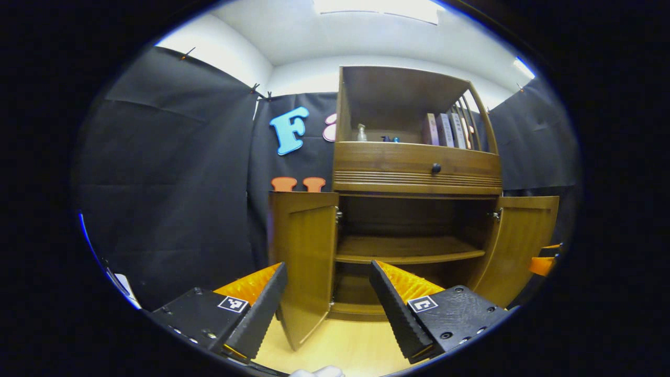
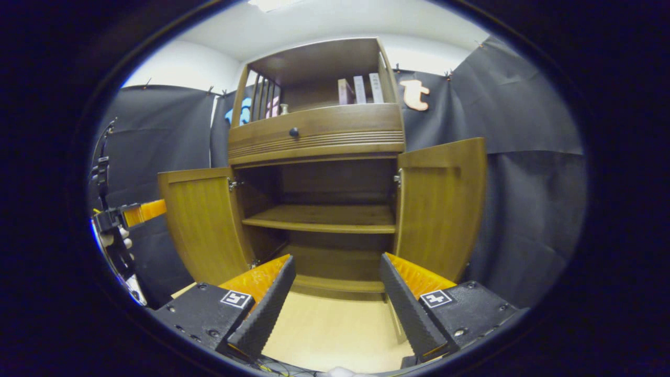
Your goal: Open the right door of the double-door shoe cabinet with the right hand, and open the left door with the left hand.
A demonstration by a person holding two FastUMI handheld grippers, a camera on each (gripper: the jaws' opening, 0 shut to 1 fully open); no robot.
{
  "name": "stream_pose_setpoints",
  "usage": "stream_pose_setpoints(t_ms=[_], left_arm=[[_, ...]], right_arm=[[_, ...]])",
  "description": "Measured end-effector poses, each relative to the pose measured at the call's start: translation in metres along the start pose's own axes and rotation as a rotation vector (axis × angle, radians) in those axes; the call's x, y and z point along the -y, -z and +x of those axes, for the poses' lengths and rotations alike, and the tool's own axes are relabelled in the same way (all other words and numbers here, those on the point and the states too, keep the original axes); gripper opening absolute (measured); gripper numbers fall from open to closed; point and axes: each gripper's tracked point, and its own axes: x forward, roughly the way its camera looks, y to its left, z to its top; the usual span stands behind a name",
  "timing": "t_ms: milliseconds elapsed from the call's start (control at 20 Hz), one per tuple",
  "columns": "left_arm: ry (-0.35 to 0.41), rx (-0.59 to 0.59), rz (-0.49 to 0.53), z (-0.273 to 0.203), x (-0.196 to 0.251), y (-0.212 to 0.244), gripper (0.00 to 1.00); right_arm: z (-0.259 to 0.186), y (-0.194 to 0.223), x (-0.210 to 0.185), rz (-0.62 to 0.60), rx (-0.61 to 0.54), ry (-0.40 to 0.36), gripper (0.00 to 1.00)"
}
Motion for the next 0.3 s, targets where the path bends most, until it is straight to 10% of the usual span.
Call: stream_pose_setpoints(t_ms=[300], left_arm=[[0.034,-0.019,0.064,-0.021,0.07,0.026,0.94]], right_arm=[[-0.009,0.008,0.021,0.02,-0.001,0.054,1.0]])
